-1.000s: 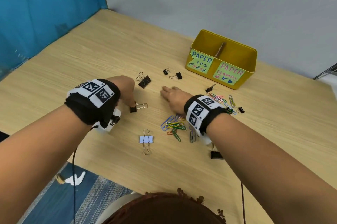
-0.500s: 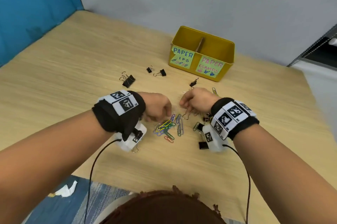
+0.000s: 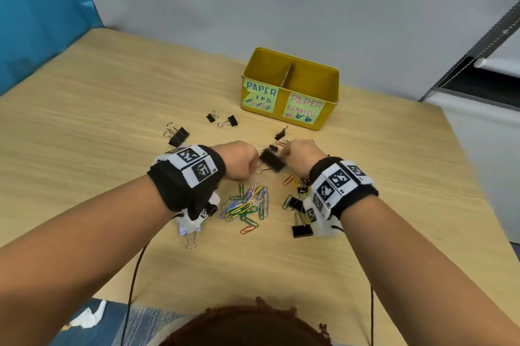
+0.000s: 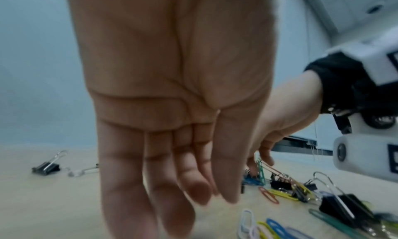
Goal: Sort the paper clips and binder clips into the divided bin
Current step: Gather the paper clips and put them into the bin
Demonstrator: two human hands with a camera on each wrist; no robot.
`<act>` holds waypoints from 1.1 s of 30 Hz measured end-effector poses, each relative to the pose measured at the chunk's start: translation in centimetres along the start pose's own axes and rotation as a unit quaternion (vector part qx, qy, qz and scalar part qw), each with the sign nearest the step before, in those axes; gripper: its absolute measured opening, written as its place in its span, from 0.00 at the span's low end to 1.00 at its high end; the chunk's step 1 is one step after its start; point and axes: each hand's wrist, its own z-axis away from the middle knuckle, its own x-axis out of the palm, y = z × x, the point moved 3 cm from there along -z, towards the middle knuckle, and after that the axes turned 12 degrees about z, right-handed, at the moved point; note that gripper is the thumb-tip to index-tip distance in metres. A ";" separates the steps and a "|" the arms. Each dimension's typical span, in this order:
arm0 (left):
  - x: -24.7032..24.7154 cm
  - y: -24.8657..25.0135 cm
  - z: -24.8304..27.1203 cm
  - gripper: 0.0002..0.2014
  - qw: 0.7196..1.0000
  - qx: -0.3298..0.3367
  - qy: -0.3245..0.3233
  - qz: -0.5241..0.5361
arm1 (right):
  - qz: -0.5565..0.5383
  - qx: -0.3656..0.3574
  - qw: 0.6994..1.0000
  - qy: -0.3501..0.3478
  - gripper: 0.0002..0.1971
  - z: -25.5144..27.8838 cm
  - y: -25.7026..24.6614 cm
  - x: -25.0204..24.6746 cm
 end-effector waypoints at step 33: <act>1.0 3.8 -4.3 0.19 0.998 0.066 -0.012 0.007 | 0.031 -0.017 0.999 -0.017 0.20 -3.1 3.7 -1.8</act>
